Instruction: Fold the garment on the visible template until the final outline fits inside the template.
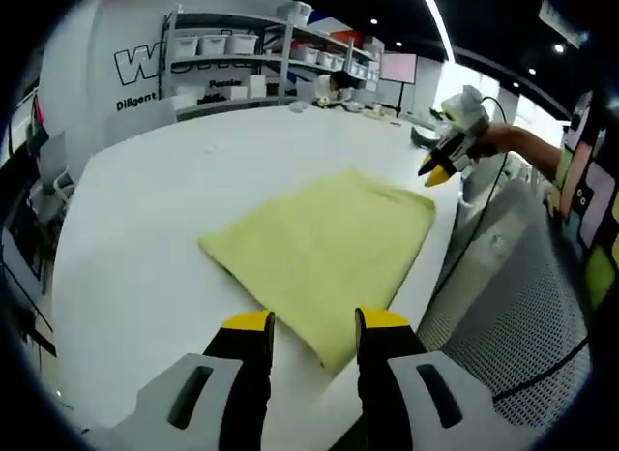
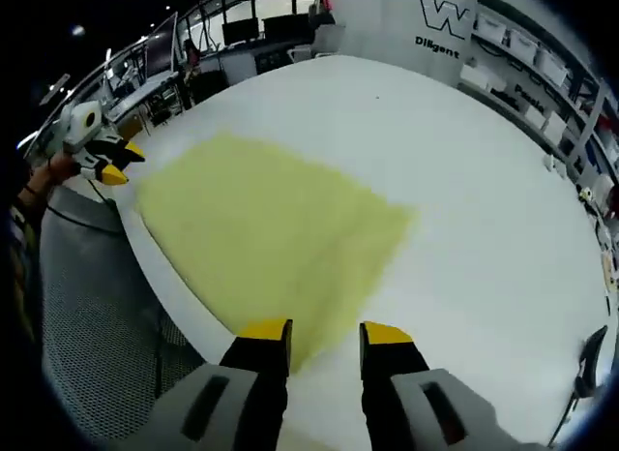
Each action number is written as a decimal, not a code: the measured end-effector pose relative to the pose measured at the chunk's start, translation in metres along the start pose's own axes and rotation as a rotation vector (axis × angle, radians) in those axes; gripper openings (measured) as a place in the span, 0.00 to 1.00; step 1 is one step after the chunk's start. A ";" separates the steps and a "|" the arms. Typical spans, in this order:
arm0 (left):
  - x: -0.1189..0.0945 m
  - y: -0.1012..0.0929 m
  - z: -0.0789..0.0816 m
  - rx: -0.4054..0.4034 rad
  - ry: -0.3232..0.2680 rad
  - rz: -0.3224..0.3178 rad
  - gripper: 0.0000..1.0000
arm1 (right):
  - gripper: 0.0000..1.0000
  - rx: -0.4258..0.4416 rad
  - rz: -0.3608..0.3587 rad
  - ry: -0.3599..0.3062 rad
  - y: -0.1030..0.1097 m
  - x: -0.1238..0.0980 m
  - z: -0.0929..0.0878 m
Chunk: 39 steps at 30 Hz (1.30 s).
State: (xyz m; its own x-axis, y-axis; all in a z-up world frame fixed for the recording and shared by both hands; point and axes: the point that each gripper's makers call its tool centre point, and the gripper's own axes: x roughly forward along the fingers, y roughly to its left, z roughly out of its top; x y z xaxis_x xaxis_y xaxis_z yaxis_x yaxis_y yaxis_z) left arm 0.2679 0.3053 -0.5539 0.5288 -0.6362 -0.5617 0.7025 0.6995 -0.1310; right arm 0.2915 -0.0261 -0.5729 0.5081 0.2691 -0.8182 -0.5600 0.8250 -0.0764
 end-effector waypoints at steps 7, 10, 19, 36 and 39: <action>-0.012 -0.002 0.078 -0.183 -0.245 0.075 0.45 | 0.26 0.090 -0.085 -0.205 -0.016 -0.017 0.042; -0.016 -0.001 0.099 -0.282 -0.306 0.094 0.46 | 0.29 0.170 -0.118 -0.266 -0.022 -0.021 0.049; -0.008 -0.044 0.174 -0.240 -0.453 0.018 0.57 | 0.32 0.241 -0.163 -0.346 -0.027 -0.026 0.056; 0.027 -0.061 0.251 0.039 -0.544 0.204 0.84 | 0.45 0.308 -0.224 -0.430 -0.040 -0.021 0.061; 0.023 -0.036 0.234 -0.006 -0.547 0.285 0.97 | 0.51 0.330 -0.249 -0.452 -0.041 -0.020 0.060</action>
State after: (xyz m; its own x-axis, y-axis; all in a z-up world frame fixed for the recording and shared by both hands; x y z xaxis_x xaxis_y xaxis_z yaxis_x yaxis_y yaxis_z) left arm 0.3664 0.1893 -0.3707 0.8642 -0.4976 -0.0748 0.4958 0.8674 -0.0426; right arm 0.3438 -0.0358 -0.5193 0.8654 0.1727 -0.4704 -0.1929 0.9812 0.0054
